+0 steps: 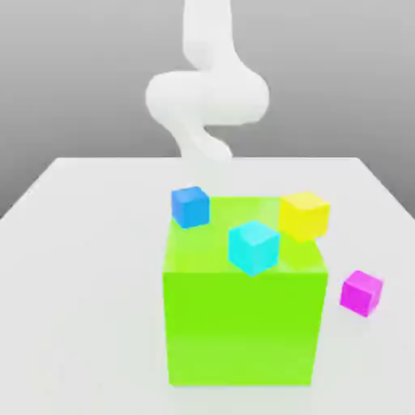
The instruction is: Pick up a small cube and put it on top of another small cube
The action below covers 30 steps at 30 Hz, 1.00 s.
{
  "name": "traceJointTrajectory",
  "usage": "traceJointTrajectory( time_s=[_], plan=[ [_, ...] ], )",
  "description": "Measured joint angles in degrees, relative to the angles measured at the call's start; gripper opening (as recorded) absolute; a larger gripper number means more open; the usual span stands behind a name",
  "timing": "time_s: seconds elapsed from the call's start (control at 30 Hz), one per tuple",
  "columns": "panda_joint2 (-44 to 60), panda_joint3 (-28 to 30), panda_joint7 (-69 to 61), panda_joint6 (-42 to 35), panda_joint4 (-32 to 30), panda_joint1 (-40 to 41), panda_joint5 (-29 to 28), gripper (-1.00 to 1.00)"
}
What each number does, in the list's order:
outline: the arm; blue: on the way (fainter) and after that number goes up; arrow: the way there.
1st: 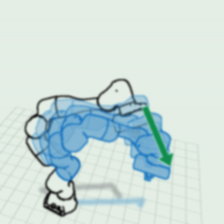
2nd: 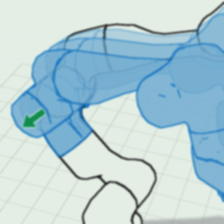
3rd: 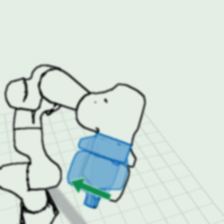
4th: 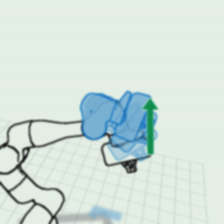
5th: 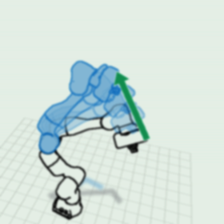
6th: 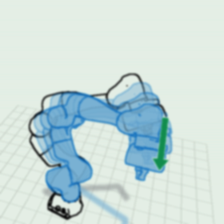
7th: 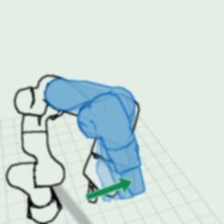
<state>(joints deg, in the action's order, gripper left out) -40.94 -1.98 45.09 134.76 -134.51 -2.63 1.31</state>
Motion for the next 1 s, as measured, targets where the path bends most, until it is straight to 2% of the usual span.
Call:
traceJointTrajectory(
  time_s=[0.3,0.53,0.7,0.87,0.9,1.0],
  plan=[
    [19.03,-9.30,-1.51,11.59,-10.39,-10.31,3.18,0.00],
    [33.58,-17.65,0.29,20.44,-18.28,-17.02,1.52,0.00],
    [44.59,-20.02,6.19,26.90,-22.96,-22.76,-6.25,0.00],
    [55.21,-10.72,15.05,34.74,-21.43,-29.86,-18.13,0.00],
    [57.15,-8.40,16.30,36.32,-21.01,-31.82,-19.73,-1.00],
    [57.15,-8.41,16.36,36.34,-21.01,-31.82,-19.78,-1.00]
  ],
)
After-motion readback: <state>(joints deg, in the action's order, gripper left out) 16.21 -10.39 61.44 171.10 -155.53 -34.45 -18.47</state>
